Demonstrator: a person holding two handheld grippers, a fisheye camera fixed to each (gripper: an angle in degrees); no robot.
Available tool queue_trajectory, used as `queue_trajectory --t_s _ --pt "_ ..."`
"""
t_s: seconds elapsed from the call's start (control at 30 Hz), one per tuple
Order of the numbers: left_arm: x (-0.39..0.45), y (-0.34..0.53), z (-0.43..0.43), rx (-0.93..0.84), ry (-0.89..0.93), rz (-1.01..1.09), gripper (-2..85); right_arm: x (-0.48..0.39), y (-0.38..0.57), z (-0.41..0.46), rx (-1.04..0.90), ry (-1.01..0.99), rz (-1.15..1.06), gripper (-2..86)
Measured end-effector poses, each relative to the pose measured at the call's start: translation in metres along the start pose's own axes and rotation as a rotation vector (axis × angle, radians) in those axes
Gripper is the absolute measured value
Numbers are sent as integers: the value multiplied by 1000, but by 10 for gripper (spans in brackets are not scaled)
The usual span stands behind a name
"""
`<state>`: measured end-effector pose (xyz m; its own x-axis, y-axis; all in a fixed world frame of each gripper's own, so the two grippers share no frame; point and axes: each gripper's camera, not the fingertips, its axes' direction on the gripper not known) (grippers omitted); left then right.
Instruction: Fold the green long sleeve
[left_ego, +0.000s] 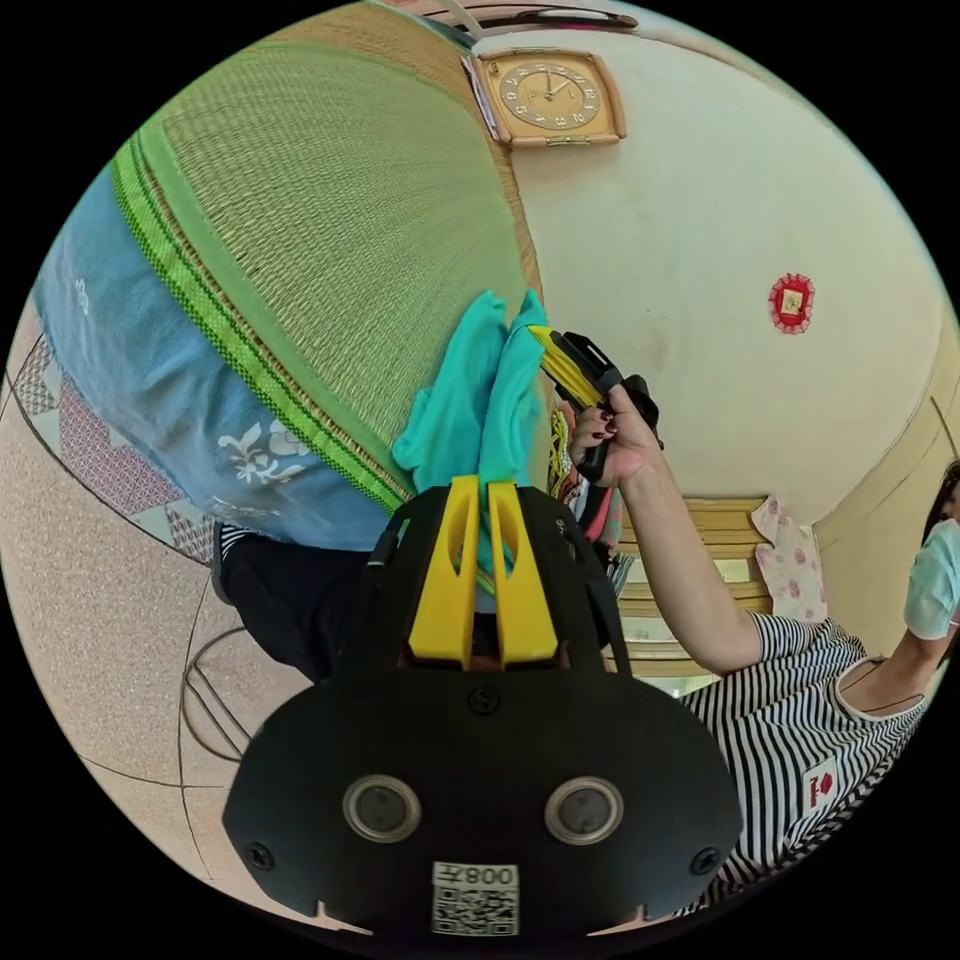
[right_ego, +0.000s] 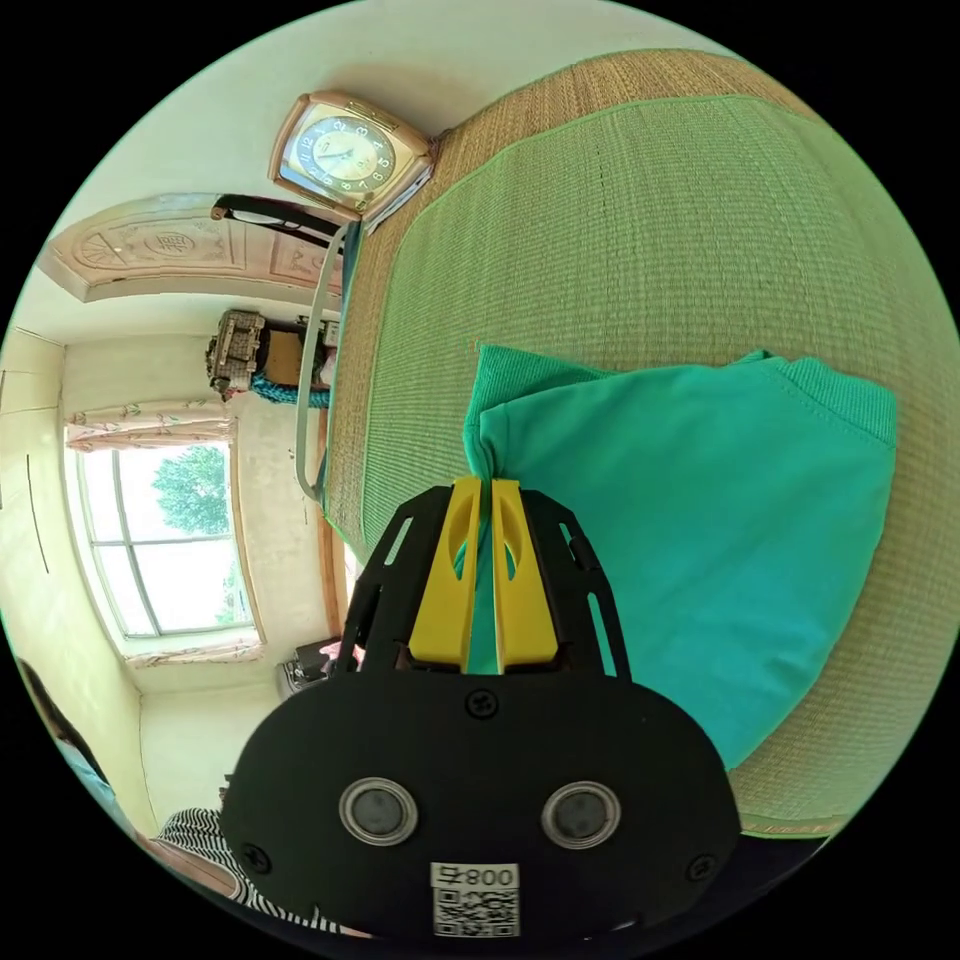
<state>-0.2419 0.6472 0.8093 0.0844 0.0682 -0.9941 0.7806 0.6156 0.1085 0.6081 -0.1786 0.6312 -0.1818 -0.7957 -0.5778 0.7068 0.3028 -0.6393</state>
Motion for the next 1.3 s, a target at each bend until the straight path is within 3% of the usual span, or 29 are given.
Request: queue_trajectory --t_s 0.37,0.67,0.9,1.1,1.3 --pt "-60 3 -57 59 37 -46 13 -48 -17 28 -5 -44 -144 9" --pt "-61 -2 -65 52 -92 51 7 -59 -28 90 -145 164 -164 1" --pt "-62 16 -71 81 -112 20 3 -68 -29 92 -122 118 -173 0" --pt "-30 19 -61 70 -104 161 2 -90 1 66 -62 17 -283 0" --pt "-16 7 -17 -29 -343 214 2 -77 32 77 -129 115 -273 0"
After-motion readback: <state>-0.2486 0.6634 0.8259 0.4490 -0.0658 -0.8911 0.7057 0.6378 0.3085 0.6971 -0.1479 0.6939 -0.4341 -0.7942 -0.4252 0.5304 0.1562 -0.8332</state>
